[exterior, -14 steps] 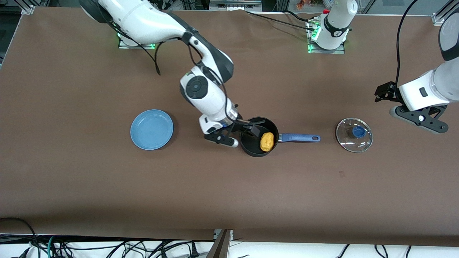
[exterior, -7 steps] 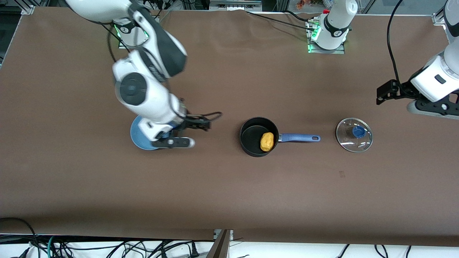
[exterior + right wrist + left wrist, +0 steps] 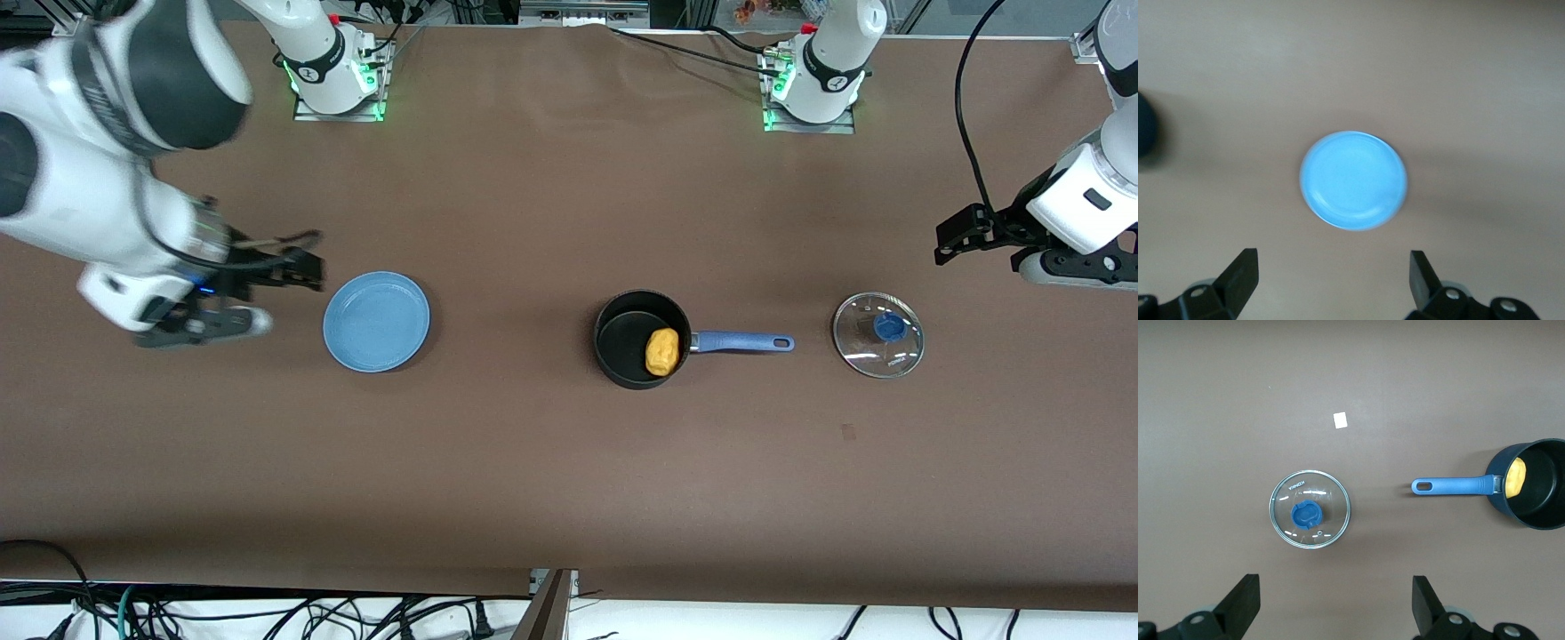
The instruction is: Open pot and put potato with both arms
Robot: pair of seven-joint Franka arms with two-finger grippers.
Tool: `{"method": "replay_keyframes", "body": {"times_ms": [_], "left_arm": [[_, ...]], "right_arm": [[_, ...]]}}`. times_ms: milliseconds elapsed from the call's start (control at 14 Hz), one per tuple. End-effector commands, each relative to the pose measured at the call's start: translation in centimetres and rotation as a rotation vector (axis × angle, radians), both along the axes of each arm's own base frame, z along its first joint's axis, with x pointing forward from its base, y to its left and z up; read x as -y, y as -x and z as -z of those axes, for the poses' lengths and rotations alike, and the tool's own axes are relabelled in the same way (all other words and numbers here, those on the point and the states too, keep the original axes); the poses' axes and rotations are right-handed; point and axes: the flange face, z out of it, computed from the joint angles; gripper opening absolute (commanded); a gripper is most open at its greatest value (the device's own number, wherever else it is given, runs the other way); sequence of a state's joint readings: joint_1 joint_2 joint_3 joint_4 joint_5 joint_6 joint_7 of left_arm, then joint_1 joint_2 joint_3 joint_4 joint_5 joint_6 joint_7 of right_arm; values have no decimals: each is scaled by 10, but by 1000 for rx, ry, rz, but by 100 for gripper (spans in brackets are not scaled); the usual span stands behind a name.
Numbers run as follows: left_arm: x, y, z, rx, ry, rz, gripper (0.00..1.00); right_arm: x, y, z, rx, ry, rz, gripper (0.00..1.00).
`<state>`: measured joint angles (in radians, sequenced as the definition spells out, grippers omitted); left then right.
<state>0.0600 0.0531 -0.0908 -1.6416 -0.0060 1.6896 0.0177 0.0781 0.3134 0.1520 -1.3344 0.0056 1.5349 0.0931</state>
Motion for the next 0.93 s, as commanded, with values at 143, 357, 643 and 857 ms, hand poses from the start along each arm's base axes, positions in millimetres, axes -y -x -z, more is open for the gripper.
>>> {"method": "replay_keyframes", "body": {"times_ms": [143,357,643,857], "left_arm": [[1,7,-11,21,4,-16,100],[2,7,-18,29,5,-14,100],[0,8,-18,22,3,-15,100],[1,8,-18,22,3,-14,100]], "right_arm": [[35,46,-22,-33,82,2,100],[67,57,-54,14,88,49,100],[78,73,-57,9,93,22,100],[92,67,-53,-8,92,40,100]]}}
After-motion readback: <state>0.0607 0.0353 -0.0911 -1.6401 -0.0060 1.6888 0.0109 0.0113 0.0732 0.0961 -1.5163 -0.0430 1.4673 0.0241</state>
